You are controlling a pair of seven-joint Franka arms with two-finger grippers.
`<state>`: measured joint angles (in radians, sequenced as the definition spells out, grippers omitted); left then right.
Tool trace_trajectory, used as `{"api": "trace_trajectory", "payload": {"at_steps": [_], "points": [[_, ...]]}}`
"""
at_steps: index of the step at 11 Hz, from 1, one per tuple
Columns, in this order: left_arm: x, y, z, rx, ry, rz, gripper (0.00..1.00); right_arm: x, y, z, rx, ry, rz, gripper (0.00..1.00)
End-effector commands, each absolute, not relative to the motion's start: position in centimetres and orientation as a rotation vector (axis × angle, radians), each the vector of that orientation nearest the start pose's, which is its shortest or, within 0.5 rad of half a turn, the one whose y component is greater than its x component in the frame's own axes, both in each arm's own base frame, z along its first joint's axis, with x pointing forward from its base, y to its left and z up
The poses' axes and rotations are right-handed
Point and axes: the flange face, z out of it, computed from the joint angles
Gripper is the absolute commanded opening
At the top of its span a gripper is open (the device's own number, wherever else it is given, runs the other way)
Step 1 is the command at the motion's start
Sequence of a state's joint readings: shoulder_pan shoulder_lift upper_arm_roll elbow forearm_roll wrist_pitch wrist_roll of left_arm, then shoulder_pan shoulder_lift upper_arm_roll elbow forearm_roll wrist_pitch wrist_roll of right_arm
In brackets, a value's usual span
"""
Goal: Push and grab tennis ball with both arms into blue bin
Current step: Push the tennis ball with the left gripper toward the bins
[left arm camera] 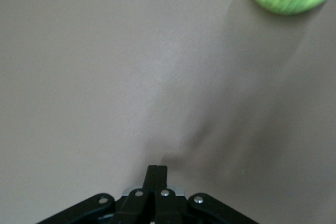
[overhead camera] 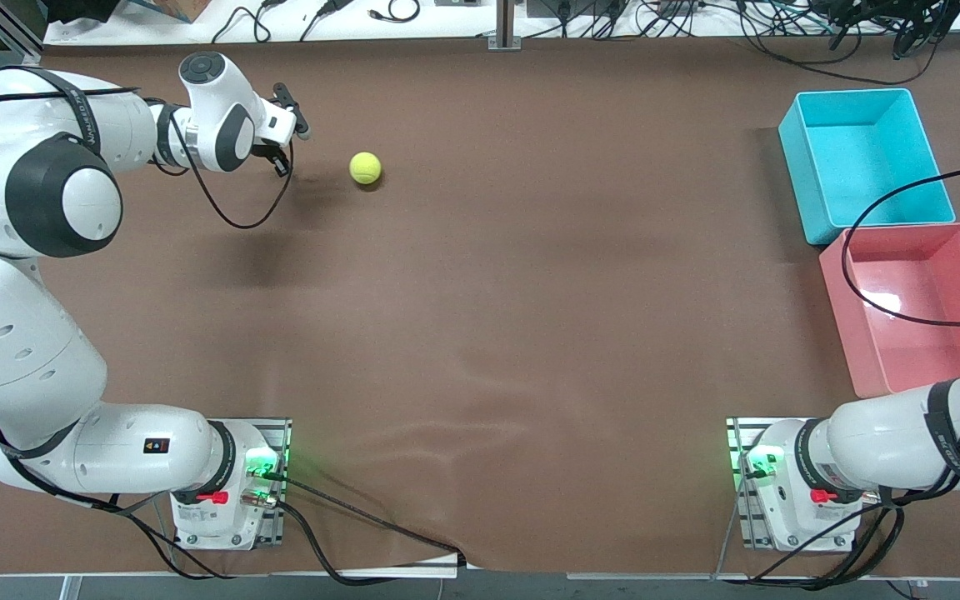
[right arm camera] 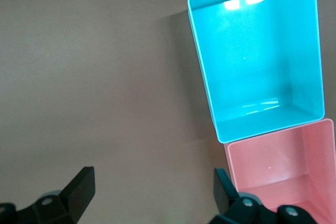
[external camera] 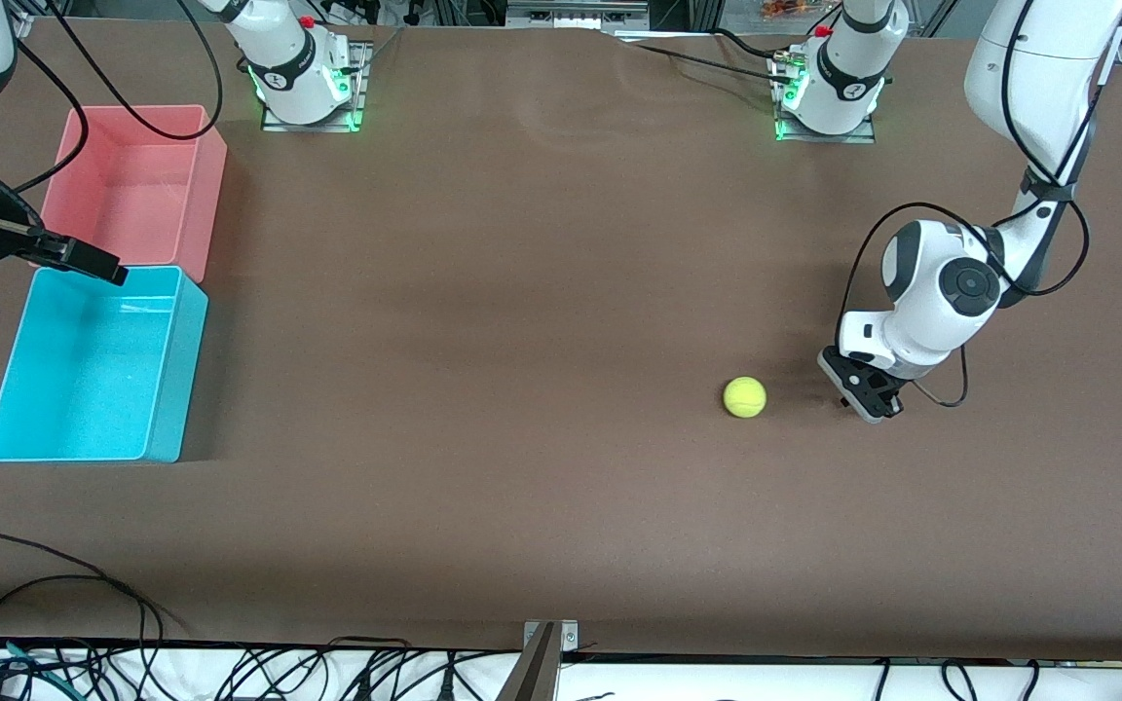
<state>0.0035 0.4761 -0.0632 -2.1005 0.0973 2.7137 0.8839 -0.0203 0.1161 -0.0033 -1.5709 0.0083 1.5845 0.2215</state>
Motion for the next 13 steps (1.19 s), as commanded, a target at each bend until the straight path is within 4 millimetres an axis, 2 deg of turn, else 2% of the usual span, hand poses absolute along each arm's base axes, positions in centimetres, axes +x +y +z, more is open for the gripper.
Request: {"api": "trace_trajectory", "payload": {"at_steps": [1, 2, 3, 4, 6, 7, 10, 11, 13], "points": [[59.4, -1.4, 23.2, -2.662, 1.443, -0.164, 0.0, 58.5, -1.7, 56.1, -3.131, 0.361, 0.151, 1.0], [59.0, -0.6, 25.3, -2.666, 1.424, -0.152, 0.0, 58.5, -1.7, 56.1, -3.131, 0.359, 0.151, 1.0], [58.3, 1.2, 28.1, -2.668, 1.371, -0.174, 0.07, 58.6, -1.9, 56.1, -3.134, 0.356, 0.146, 1.0], [57.3, 2.7, 30.9, -2.665, 1.324, -0.208, 0.19, 58.7, -2.3, 56.1, -3.145, 0.364, 0.133, 1.0], [55.4, 6.2, 36.1, -2.684, 1.21, -0.242, 0.71, 59.3, -2.6, 55.1, -3.146, 0.368, 0.133, 1.0], [54.4, 7.8, 37.8, -2.714, 1.17, -0.201, 1.0, 59.9, -2.6, 54.2, -3.146, 0.367, 0.138, 1.0], [53.4, 9.6, 39.3, -2.743, 1.109, -0.185, 1.0, 61.2, -2.5, 50.9, -3.139, 0.328, 0.182, 1.0], [53.3, 9.6, 40.4, -2.731, 1.101, -0.216, 1.0, 61.7, -2.5, 49.4, -3.133, 0.329, 0.188, 1.0], [53.2, 9.6, 44.2, -2.695, 1.069, -0.331, 1.0, 62.5, -1.9, 46.8, -3.101, 0.328, 0.165, 1.0]]}}
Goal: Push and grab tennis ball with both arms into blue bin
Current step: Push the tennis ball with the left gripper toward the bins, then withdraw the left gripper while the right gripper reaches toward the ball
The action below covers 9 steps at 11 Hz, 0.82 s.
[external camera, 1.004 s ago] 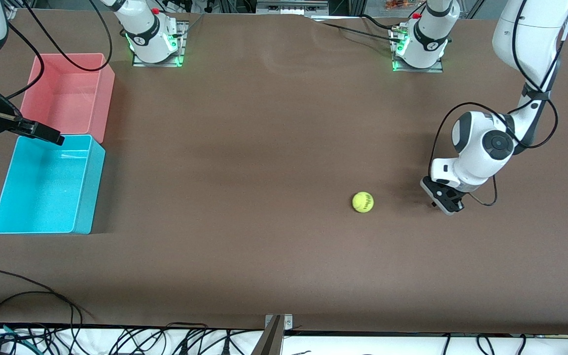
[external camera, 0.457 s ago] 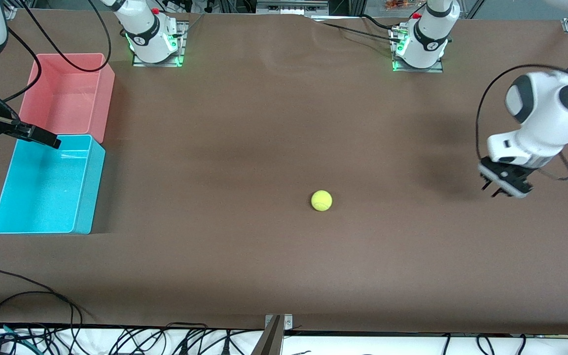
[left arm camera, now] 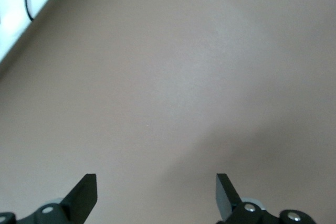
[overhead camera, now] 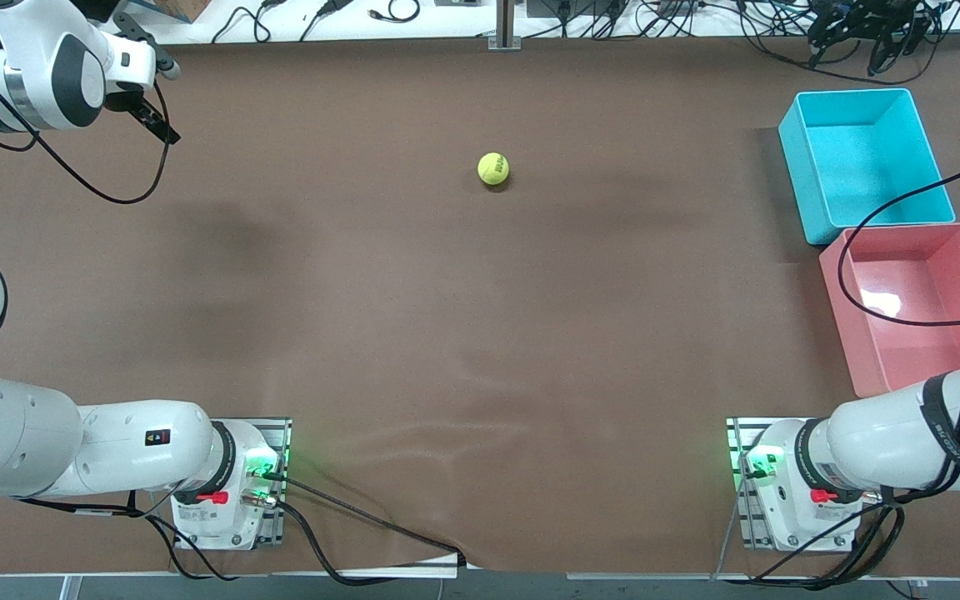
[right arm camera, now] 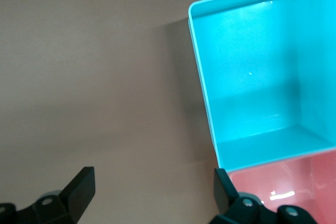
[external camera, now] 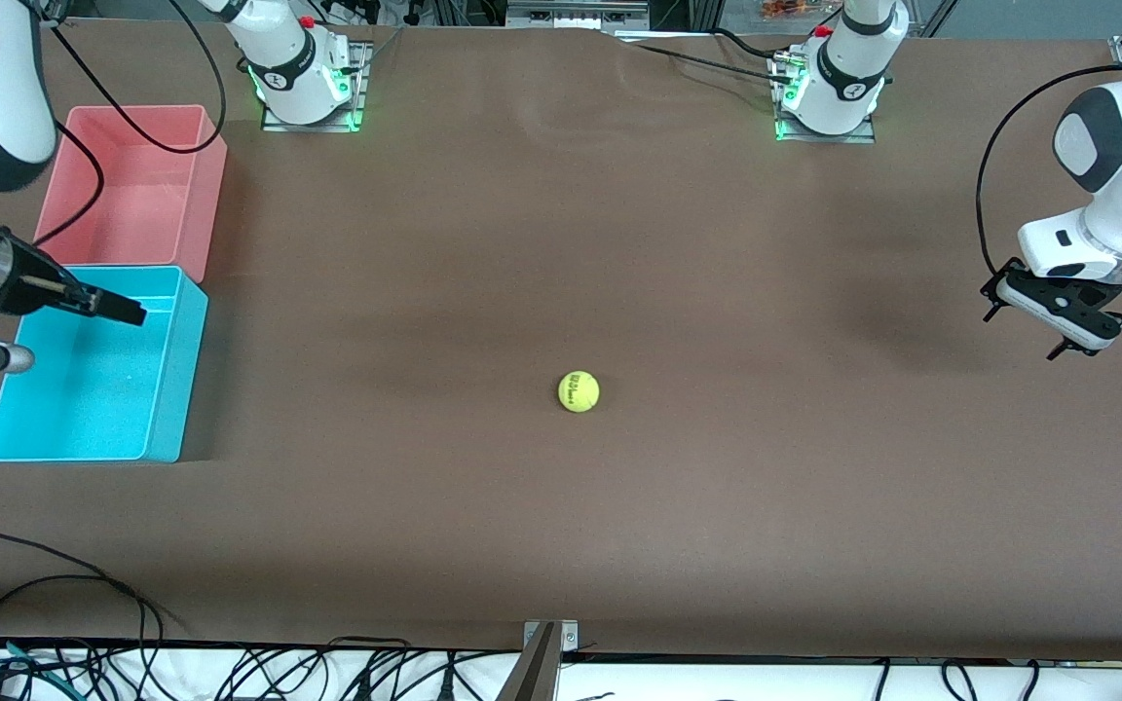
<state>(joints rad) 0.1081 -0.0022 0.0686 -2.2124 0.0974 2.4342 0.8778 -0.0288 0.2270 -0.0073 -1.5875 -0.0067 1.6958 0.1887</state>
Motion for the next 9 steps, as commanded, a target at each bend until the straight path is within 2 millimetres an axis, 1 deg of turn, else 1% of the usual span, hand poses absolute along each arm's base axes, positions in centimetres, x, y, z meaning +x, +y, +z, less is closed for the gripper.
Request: {"api": "trace_trajectory", "payload": {"at_steps": [1, 2, 3, 4, 5, 6, 7, 8, 9], "points": [[52.7, 9.7, 45.9, -2.681, 1.061, -0.36, 1.0, 62.8, -1.6, 45.8, -3.102, 0.317, 0.175, 1.0], [51.8, 10.8, 47.3, -2.691, 1.025, -0.361, 1.0, 63.1, -1.1, 44.4, -3.105, 0.282, 0.198, 1.0], [50.9, 12.6, 48.1, -2.711, 0.972, -0.345, 1.0, 63.4, -0.7, 43.4, -3.11, 0.225, 0.205, 1.0], [50.4, 13.7, 48.9, -2.713, 0.936, -0.361, 1.0, 63.6, 0.8, 42.4, -3.113, 0.147, 0.215, 1.0], [49.9, 13.3, 50.4, -2.701, 0.933, -0.385, 1.0, 63.8, 2.0, 41.2, -3.116, 0.101, 0.232, 1.0], [49.5, 12.5, 51.6, -2.722, 0.92, -0.36, 1.0, 64.0, 2.9, 40.0, -3.115, -0.022, 0.243, 1.0], [49.4, 12.7, 53.4, -2.793, 0.786, -0.331, 1.0, 64.0, 4.3, 39.3, -3.111, -0.108, 0.207, 1.0], [49.5, 12.6, 54.9, -2.848, 0.658, -0.307, 1.0, 64.1, 4.6, 38.6, -3.112, -0.122, 0.176, 1.0], [49.7, 11.7, 56.5, -2.869, 0.603, -0.292, 1.0, 64.1, 5.7, 37.7, -3.106, -0.184, 0.166, 1.0]]}}
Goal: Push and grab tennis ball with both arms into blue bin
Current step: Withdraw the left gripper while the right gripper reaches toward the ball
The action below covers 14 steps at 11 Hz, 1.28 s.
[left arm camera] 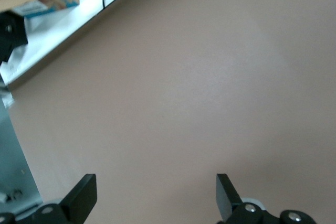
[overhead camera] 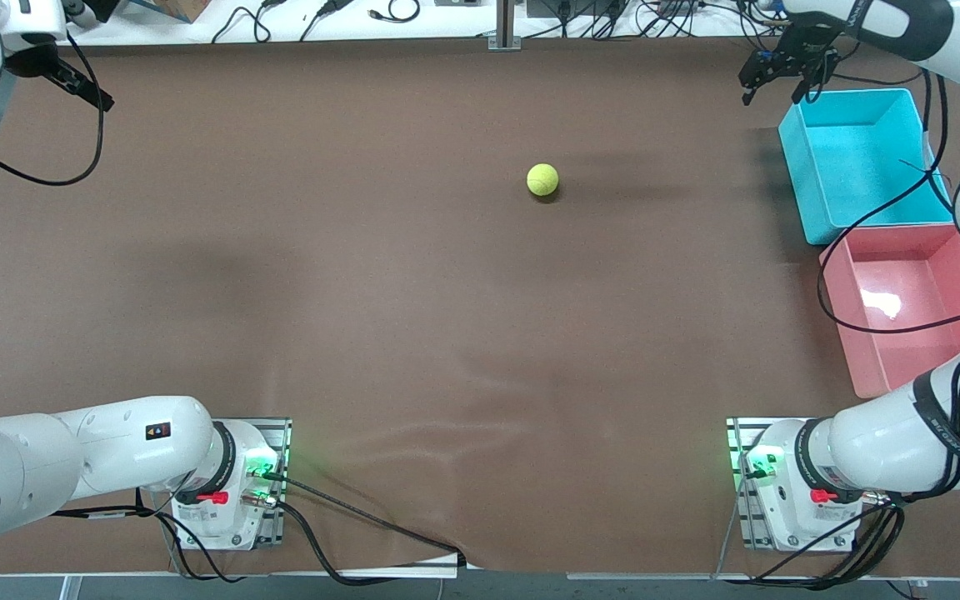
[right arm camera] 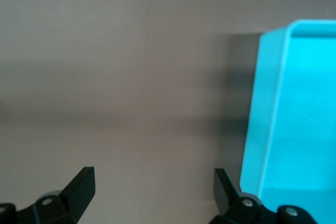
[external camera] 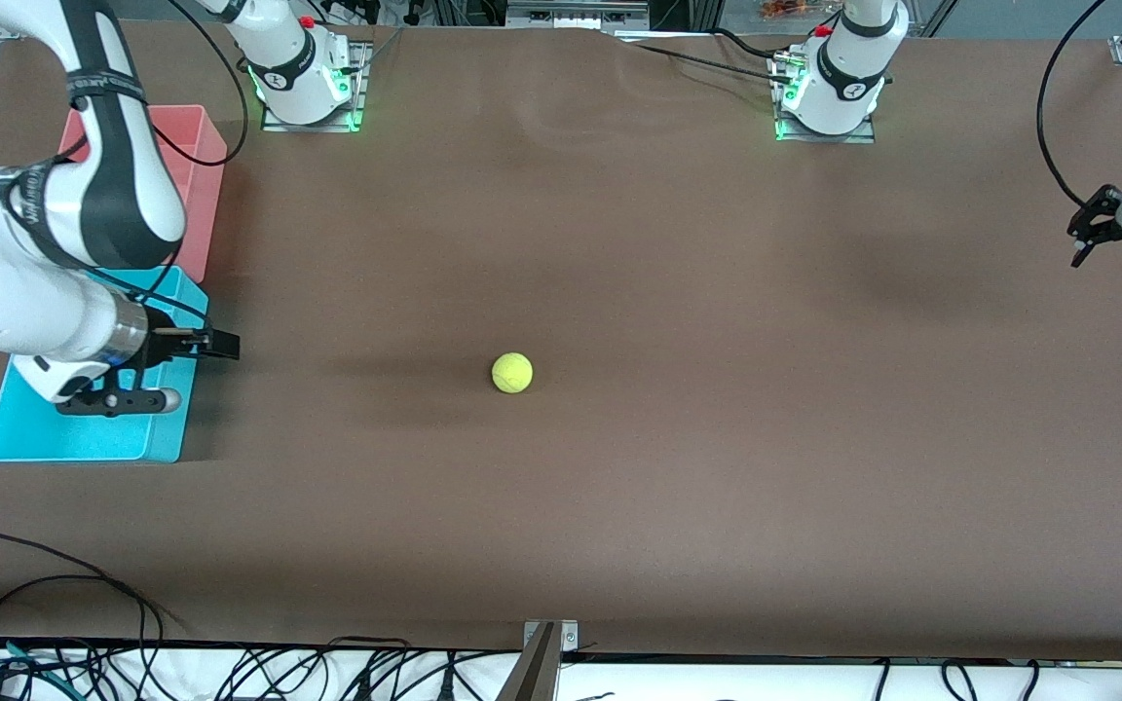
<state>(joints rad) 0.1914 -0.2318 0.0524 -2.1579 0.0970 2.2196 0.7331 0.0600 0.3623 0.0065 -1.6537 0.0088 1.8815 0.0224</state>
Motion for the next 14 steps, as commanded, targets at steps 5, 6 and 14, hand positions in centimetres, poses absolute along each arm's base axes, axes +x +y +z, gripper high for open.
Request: {"api": "trace_trajectory", "payload": {"at_steps": [5, 6, 14], "points": [[48.8, 4.7, 65.7, -2.985, 0.138, -0.099, 1.0, 64.7, 11.9, 33.3, -3.091, -0.33, 0.116, 1.0], [48.7, 3.6, 66.9, -2.995, 0.063, -0.035, 1.0, 65.0, 12.8, 32.4, -3.087, -0.337, 0.093, 1.0], [49.7, 5.0, 67.5, -3.214, -0.394, 0.152, 1.0, 62.6, 26.6, 29.9, -2.971, -0.026, 0.003, 1.0]]}}
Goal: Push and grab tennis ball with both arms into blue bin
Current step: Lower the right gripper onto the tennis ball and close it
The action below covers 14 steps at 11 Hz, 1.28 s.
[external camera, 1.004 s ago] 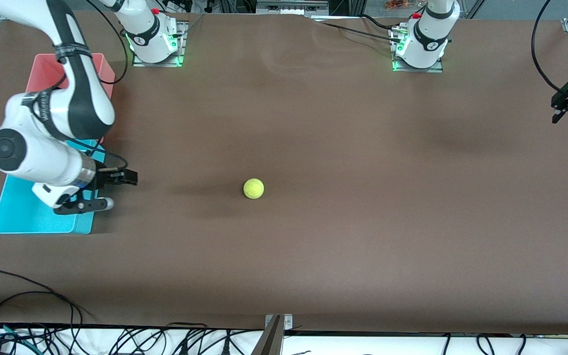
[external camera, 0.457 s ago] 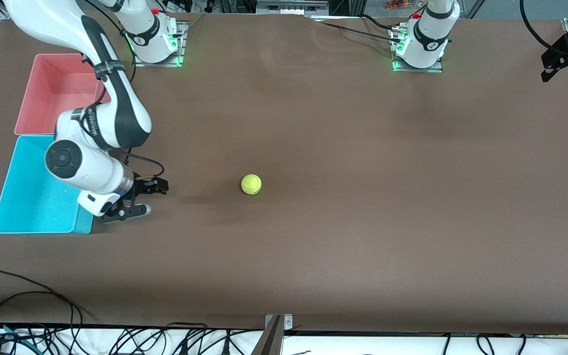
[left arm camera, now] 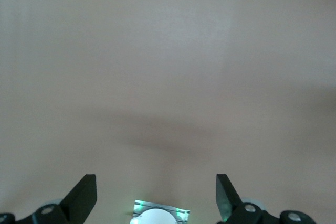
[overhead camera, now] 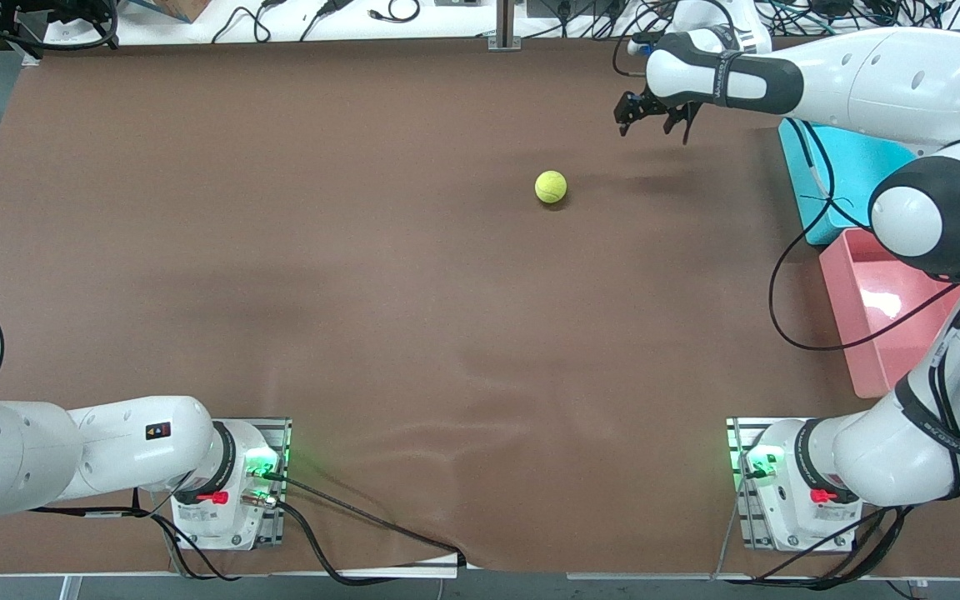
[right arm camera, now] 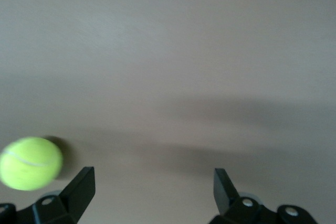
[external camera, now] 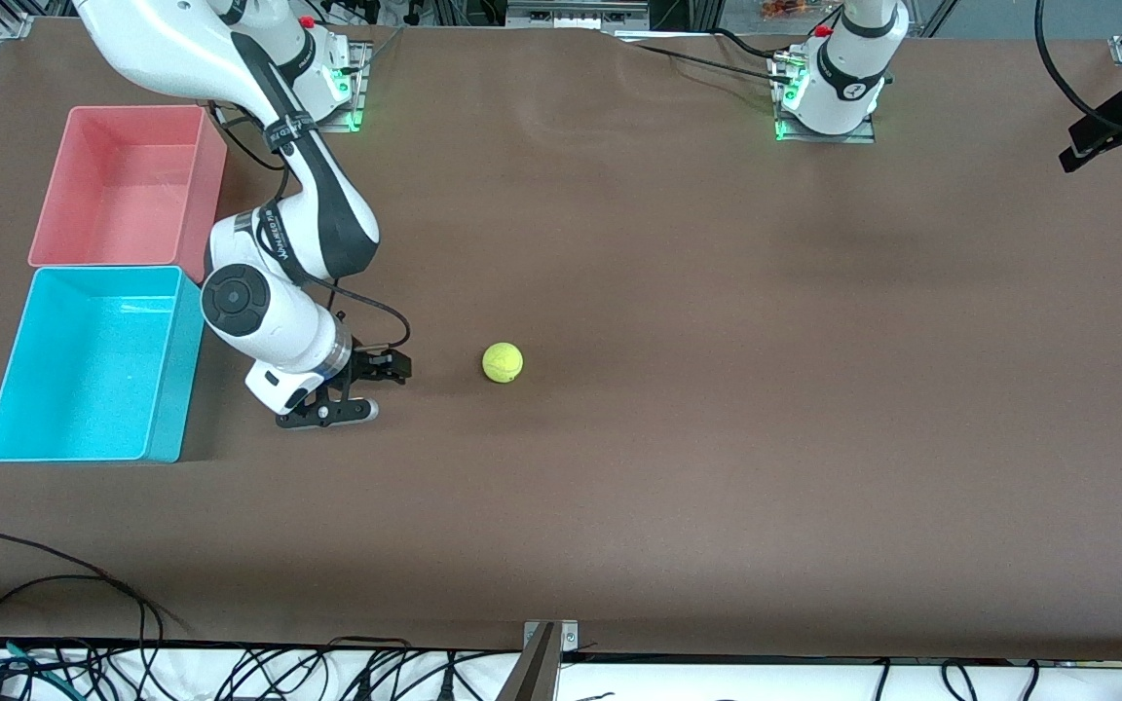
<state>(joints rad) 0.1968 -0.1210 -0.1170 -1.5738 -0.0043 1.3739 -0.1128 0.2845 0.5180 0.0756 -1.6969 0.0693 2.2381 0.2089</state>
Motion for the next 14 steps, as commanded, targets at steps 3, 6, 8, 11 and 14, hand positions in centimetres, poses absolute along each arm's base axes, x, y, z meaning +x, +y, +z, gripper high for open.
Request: {"api": "trace_trajectory", "payload": {"at_steps": [3, 6, 8, 11, 14], "points": [[49.7, 5.8, 67.3, -3.244, -0.429, 0.161, 1.0, 61.0, 30.5, 29.5, -2.97, -0.045, 0.015, 1.0], [50.5, 1.4, 66.8, -3.096, -0.259, 0.173, 1.0, 59.8, 33.3, 27.6, -2.965, 0.015, 0.007, 1.0], [50.5, -0.5, 66.9, -3.045, -0.246, 0.159, 1.0, 59.5, 34.6, 26.7, -2.956, 0.018, -0.019, 1.0], [50.7, -0.1, 66.6, -3.096, -0.269, 0.172, 1.0, 59.1, 35.9, 24.6, -2.942, 0.061, -0.043, 1.0], [51.1, 2.2, 66.2, -3.106, -0.338, 0.177, 1.0, 57.9, 37.6, 22.3, -2.942, 0.084, -0.055, 1.0]]}}
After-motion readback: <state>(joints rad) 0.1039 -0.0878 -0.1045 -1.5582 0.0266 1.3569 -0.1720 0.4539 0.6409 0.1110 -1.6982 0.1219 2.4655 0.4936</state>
